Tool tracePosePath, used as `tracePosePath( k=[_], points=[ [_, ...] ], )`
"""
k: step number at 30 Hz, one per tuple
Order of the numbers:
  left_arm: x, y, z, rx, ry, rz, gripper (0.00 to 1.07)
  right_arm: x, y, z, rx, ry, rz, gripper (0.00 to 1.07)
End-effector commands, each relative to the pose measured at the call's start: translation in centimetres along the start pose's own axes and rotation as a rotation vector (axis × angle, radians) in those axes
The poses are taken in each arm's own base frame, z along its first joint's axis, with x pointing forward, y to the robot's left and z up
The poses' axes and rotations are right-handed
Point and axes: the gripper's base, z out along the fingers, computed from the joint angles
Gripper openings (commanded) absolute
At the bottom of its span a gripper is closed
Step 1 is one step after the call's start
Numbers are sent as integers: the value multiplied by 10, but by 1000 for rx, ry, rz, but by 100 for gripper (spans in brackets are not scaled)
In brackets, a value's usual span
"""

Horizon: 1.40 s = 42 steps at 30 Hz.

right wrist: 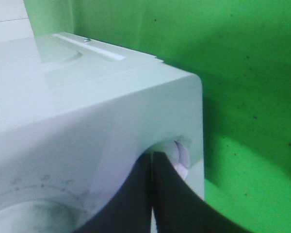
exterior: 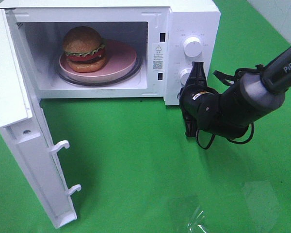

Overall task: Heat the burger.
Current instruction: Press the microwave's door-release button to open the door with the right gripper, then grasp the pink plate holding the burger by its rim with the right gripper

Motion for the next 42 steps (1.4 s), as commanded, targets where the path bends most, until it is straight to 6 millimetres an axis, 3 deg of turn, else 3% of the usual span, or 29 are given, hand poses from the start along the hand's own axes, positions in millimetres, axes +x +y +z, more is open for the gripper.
tracePosePath(
  k=[1, 8, 16, 22, 42],
  points=[
    [0, 0, 0, -2, -12, -2, 100, -8, 16, -8, -47, 2, -25, 0],
    [0, 0, 0, -2, -12, -2, 100, -4, 12, -24, 48, 115, -209, 0],
    [0, 0, 0, -2, -12, -2, 100, -3, 8, -36, 132, 181, -303, 0],
    [0, 0, 0, -2, -12, -2, 100, 3, 20, -52, 130, 312, -635, 0],
    [0, 0, 0, -2, -12, -2, 100, 0, 35, -99, 267, 623, -1316, 2]
  ],
)
